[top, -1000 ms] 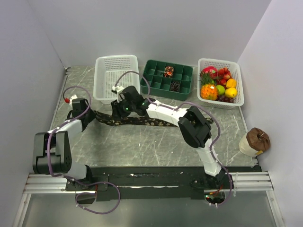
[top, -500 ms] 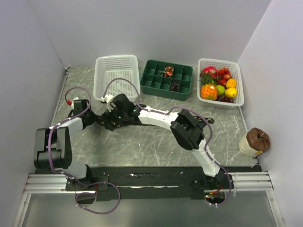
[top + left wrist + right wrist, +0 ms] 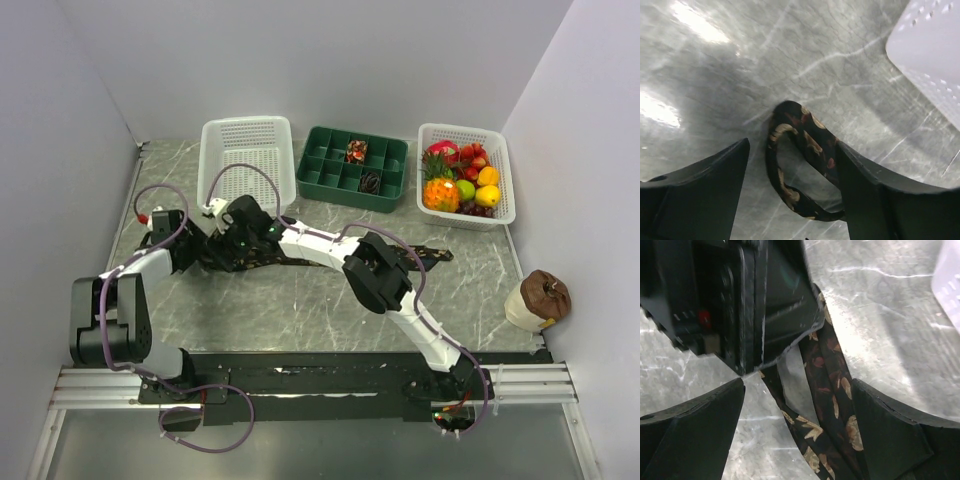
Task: Roll the ties
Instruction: Flatten out the tie at the center of the board.
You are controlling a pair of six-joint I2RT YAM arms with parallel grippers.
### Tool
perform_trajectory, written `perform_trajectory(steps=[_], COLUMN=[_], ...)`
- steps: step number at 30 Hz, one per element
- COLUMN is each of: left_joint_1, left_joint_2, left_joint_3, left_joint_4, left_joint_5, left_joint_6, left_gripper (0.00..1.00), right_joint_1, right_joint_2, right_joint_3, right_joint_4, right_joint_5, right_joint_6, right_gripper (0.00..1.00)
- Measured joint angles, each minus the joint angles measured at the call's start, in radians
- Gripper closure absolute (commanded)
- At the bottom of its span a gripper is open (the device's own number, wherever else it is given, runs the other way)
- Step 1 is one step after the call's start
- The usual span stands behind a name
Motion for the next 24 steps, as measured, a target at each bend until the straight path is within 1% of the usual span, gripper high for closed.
perform_trajectory(steps=[5,10,14,19,23,24], left_joint_1=[0.05,0.113,0.153,0.196,0.202,0.202], left_joint_2=[-0.013,-0.038,-0.076,-0.14,-0.151,-0.151], left_joint_3=[-0.001,-0.009,-0.035,-0.07,-0.07,-0.07], left_joint_4=[-0.004,0.003,0.005,0.014,0.027,0.033], left_joint_5=[0.026,0.072,0.093,0.132,0.156,0.164], left_joint_6=[-0.003,-0.006,-0.012,-0.034,-0.038,-0.038], left_gripper=[0.24,0.23,0.23,0.23,0.23,0.22], right_joint_1=[0.0,0.006,0.016,0.033,0.037,0.038], right_joint_2=[0.006,0.013,0.051,0.09,0.111,0.122], right_joint_3=[-0.001,0.001,0.035,0.056,0.097,0.109], right_joint_4=[0.007,0.024,0.023,0.033,0.028,0.032], right_joint_5=[-0.027,-0.027,-0.027,-0.007,0.022,0.035], right_joint_6=[-0.01,-0.014,-0.016,-0.011,0.014,0.024], right_gripper=[0.01,0.01,0.02,0.08,0.14,0.21])
